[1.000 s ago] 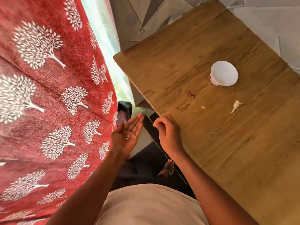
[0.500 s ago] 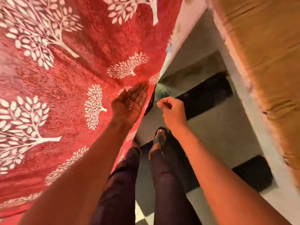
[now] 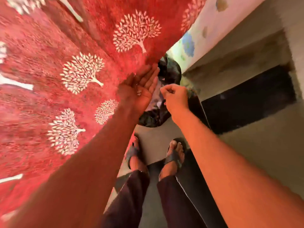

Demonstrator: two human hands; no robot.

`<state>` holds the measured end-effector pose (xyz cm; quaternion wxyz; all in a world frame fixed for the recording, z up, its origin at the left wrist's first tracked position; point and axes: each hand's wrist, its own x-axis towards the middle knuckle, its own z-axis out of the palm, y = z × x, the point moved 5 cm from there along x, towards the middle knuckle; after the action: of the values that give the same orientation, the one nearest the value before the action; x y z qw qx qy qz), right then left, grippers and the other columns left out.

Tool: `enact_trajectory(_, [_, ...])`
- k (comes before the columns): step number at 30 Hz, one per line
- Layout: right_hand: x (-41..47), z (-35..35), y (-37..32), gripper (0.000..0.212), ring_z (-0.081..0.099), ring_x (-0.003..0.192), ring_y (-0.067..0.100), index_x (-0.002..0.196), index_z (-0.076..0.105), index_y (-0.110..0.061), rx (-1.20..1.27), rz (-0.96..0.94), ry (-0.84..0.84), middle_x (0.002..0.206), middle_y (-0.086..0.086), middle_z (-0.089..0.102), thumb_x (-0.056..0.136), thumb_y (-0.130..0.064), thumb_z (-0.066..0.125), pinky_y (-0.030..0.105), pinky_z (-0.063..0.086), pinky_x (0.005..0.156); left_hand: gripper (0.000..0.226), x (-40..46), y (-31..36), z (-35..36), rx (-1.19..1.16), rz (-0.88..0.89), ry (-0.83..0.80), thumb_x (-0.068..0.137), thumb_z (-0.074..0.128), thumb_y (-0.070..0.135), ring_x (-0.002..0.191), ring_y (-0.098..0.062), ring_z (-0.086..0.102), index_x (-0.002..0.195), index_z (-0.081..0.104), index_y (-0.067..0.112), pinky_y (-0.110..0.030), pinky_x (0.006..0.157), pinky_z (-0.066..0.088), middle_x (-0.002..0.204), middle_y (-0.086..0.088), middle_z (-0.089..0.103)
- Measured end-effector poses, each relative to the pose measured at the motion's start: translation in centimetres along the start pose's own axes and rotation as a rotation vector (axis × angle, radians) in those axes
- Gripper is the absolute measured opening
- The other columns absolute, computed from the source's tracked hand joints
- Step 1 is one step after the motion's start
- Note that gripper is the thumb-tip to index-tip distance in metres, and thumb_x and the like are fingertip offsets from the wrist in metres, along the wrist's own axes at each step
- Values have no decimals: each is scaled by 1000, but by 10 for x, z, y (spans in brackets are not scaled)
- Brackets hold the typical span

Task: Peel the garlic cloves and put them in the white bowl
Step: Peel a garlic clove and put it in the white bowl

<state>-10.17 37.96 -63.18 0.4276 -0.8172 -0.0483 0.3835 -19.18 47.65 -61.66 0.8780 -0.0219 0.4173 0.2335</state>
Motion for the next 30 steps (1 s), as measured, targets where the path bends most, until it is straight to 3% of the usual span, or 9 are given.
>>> enact_trajectory(7, [40, 30, 39, 17, 63, 66, 30, 64, 69, -21, -161, -55, 25, 65, 6, 67, 80, -20, 62, 52, 56, 69, 45, 59, -20, -51, 169, 59, 249, 106, 38, 30, 132, -29, 58, 129, 62, -1, -41, 118, 39, 141, -21, 60])
enact_trajectory(11, [13, 32, 11, 25, 68, 102, 26, 105, 78, -8, -211, -302, 48, 106, 12, 75, 91, -5, 58, 33, 50, 93, 42, 66, -16, -46, 251, 75, 290, 108, 35, 29, 106, -23, 64, 140, 55, 14, -36, 85, 55, 132, -11, 63])
enact_trajectory(14, [-3, 57, 13, 34, 54, 132, 14, 132, 65, -5, -173, -362, -356, 138, 9, 63, 103, -16, 52, 21, 35, 111, 47, 70, -13, -47, 243, 53, 280, 107, 39, 42, 106, -28, 65, 145, 50, 16, -37, 76, 58, 138, -14, 59])
enact_trajectory(19, [16, 52, 31, 49, 36, 148, 22, 147, 50, -9, -255, -190, -395, 156, 12, 45, 107, -36, 41, 20, 23, 115, 46, 63, -9, -56, 214, 11, 266, 103, 42, 51, 113, -31, 66, 123, 60, 13, -46, 102, 51, 128, -8, 66])
enact_trajectory(21, [10, 60, 27, 50, 22, 153, 17, 154, 37, -9, -230, -319, -497, 163, 9, 32, 108, -28, 42, 14, 5, 121, 42, 60, -8, -52, 281, 26, 270, 106, 40, 48, 87, -27, 69, 107, 63, 12, -39, 87, 55, 95, -11, 72])
enact_trajectory(23, [6, 66, 29, 47, 27, 151, 20, 153, 40, -8, -245, -335, -559, 160, 11, 37, 109, -25, 41, 15, 10, 121, 53, 55, -6, -45, 379, 4, 275, 106, 35, 53, 68, -24, 64, 119, 64, 11, -36, 76, 53, 83, -12, 70])
enact_trajectory(26, [25, 60, 34, 51, 45, 139, 35, 144, 54, -8, -344, -230, -303, 149, 16, 51, 108, -39, 35, 36, 33, 112, 68, 47, -10, -33, 414, -49, 218, 104, 32, 61, 86, -29, 70, 138, 57, 6, -43, 96, 53, 102, -17, 73])
enact_trajectory(28, [24, 64, 22, 59, 37, 146, 31, 147, 50, -9, -330, -302, -254, 154, 15, 46, 104, -45, 32, 39, 26, 121, 63, 46, -12, -34, 418, -17, 221, 105, 33, 59, 109, -30, 67, 132, 58, 8, -46, 104, 52, 119, -15, 68])
enact_trajectory(30, [20, 72, 21, 48, 28, 151, 21, 150, 48, -17, -263, -407, -377, 157, 11, 44, 106, -36, 40, 29, 15, 124, 57, 47, -12, -33, 405, -1, 258, 107, 34, 56, 95, -25, 68, 104, 69, 12, -39, 89, 57, 99, -10, 68])
